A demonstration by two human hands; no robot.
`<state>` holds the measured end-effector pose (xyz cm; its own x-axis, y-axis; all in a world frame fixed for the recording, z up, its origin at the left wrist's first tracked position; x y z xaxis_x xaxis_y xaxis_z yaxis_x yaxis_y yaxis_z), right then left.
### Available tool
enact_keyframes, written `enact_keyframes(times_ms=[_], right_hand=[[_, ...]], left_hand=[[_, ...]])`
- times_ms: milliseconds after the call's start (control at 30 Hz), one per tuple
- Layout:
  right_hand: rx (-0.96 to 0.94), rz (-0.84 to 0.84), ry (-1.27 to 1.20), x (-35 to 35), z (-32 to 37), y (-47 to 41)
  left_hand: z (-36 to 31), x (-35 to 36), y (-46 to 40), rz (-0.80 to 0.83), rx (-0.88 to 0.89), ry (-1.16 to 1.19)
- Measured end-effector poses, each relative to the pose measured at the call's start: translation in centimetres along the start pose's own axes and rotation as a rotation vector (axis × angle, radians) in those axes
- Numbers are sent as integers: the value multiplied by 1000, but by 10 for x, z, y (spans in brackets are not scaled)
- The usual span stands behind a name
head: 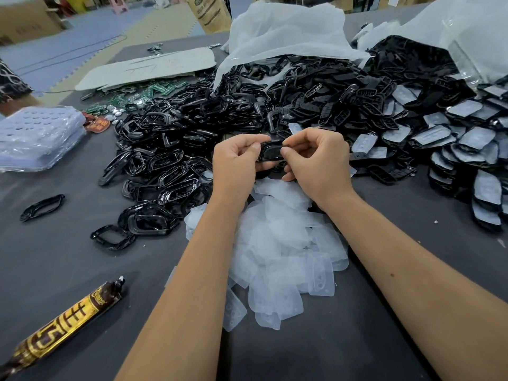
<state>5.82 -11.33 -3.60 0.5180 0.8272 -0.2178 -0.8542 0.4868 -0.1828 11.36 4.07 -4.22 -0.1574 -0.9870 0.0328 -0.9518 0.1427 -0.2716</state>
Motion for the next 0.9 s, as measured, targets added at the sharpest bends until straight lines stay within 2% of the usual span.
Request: enact_keyframes(times_ms=[367, 567, 733, 833, 900], right_hand=[[1, 5, -56, 0, -1, -1], [-30, -17, -4, -2, 1, 0], [-56, -54, 57, -3, 2, 2], [-17, -130, 104, -8, -1, -1], [61, -71, -10, -7, -6, -4]], left_hand=[[4, -4, -2, -3, -98, 118], [4, -3, -2, 7, -85, 102], [3, -3, 0, 35, 4, -57], [1, -4, 1, 23, -10, -24], [-1, -5, 2, 18, -16, 19]])
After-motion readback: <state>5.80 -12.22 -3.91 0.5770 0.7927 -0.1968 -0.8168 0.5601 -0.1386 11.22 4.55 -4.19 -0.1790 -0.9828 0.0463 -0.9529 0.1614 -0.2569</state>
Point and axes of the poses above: each hand's wrist, its own y-axis away from the middle knuckle, its own x-axis out of the palm, z = x × y, the point moved 6 cm from there along -y, towards the middle knuckle, and after that the axes turned 8 degrees about x, right-handed, at the moved point
